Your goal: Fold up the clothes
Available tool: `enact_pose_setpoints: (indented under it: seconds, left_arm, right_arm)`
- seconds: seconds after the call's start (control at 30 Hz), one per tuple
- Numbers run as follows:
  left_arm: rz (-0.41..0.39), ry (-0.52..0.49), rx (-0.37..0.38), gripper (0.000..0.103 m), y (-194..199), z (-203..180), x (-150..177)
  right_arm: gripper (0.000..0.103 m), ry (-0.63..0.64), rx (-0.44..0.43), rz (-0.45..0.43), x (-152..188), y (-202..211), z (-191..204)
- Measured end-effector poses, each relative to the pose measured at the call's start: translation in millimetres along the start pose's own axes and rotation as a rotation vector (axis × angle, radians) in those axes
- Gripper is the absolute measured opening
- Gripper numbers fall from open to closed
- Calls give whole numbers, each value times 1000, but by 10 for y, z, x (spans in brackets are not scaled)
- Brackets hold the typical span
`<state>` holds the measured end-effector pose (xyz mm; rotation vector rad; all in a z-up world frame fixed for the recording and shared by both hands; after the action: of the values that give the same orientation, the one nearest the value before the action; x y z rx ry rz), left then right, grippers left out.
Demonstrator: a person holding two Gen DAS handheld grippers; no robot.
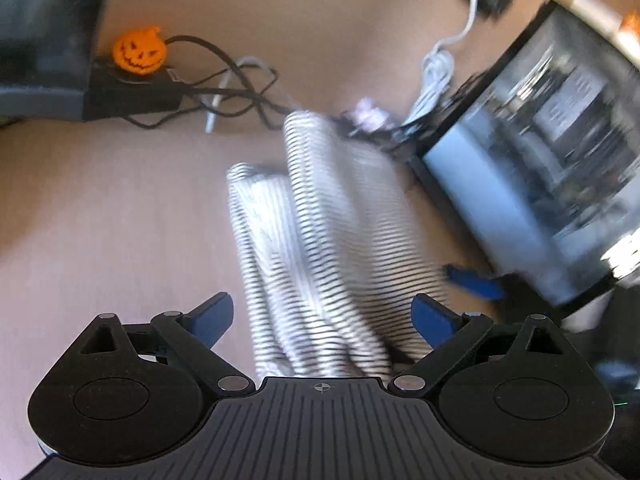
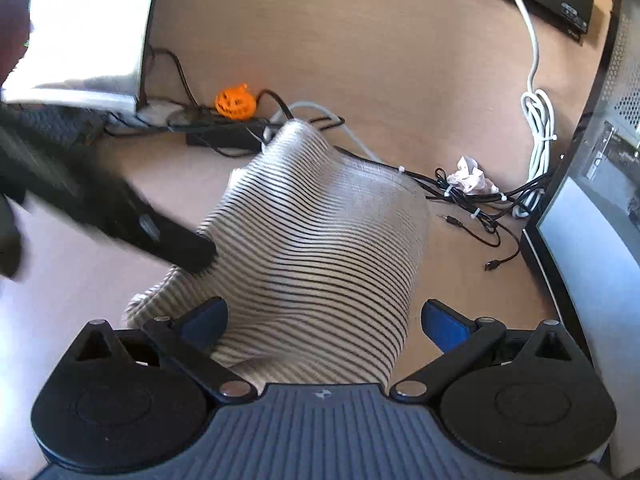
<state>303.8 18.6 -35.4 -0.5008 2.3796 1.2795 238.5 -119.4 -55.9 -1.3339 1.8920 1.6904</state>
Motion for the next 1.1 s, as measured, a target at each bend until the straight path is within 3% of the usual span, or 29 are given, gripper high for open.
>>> enact_pose_setpoints:
  seconds: [0.13,0.3,0.43,0.6,0.77,0.9,1.03,1.1]
  left_arm:
    - [-5,-69,-67,100,-69,2,32]
    - [-12,-101,-81,100,-59,34,41]
    - [-23,-133,-100,101,-73,-7,55]
    - [-28,-150,-99,101,-66,-50,29]
    - [-44,-164,-66,101,-74,-178,-12]
    - [-35,-203,-88,101,-180,-254,17]
    - [-21,-137,-54,100,-116,-151,8]
    - [4,-68,13,100,-56,-98,-17]
  right_arm:
    - [103,-5,-40,-16,55,229,-113]
    - [103,228,15,14,196,201,125]
    - [103,288,101,24,170,38,243]
    - [103,178,159,1,31,49,-24]
    - [103,287,353,-38,47,94,-86]
    - [103,315,294,66,167,-113,-51]
    - [103,333,237,56,204,-65,32]
    - [103,350,240,19,185,-15,80]
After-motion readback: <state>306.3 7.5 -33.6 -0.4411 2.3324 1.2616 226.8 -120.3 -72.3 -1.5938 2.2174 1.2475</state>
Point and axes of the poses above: each gripper's, at about its wrist camera, not at the fingertips, and y roughly against the way its jaws point, z to its left, x to its underside, the point moved 5 cm from there along -y, roughly the way its jaws point, and after that the axes turned 11 degrees about y, right-handed, at the moved point
